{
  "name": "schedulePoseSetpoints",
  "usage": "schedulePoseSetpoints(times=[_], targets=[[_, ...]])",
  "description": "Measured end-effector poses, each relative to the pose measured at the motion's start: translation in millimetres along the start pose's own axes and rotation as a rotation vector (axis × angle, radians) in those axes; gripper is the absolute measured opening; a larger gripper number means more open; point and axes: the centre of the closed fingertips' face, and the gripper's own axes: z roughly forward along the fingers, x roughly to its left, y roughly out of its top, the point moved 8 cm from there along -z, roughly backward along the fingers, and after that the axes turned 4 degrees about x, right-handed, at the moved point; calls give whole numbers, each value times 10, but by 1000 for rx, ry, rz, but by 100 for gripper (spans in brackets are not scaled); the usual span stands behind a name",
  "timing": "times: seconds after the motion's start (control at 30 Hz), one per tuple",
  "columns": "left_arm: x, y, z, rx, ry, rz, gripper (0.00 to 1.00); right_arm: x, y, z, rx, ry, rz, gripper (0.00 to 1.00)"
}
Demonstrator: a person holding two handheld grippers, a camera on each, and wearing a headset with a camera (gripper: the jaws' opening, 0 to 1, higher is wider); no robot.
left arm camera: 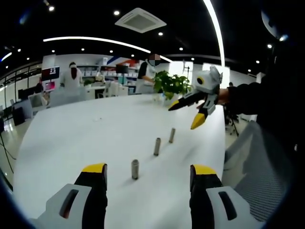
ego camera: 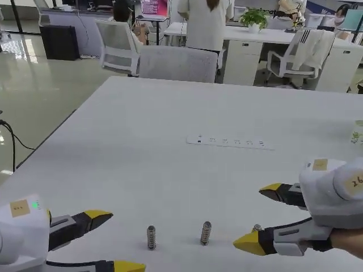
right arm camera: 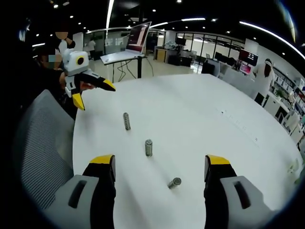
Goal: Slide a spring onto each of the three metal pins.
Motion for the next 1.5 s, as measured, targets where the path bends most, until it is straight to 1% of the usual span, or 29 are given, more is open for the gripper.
schedulePoseSetpoints(times=[0.27,0.4,0.53,0.73,0.87,1.03,1.17,1.37,1.5], targets=[[-31,-20,-12,-2,5,-8,68,72,-175,-55,-31,-6,19,76],[-48,-39,-22,3,8,-13,68,81,-256,-77,-33,-14,26,76],[-64,-50,-38,4,11,-17,68,95,-306,-106,-52,-23,33,77],[-110,-73,-50,5,16,-21,69,158,-382,-114,-86,-32,42,78],[-140,-90,-58,4,18,-27,69,187,-427,-113,-92,-40,56,78],[-163,-109,-57,0,21,-34,69,199,-448,-125,-100,-50,71,78],[-179,-122,-44,2,16,-32,69,227,-461,-115,-97,-51,67,78],[-142,-152,-51,4,19,-36,69,224,-447,-121,-110,-57,74,78],[-148,-151,-38,6,19,-34,69,212,-442,-125,-112,-64,78,78]])
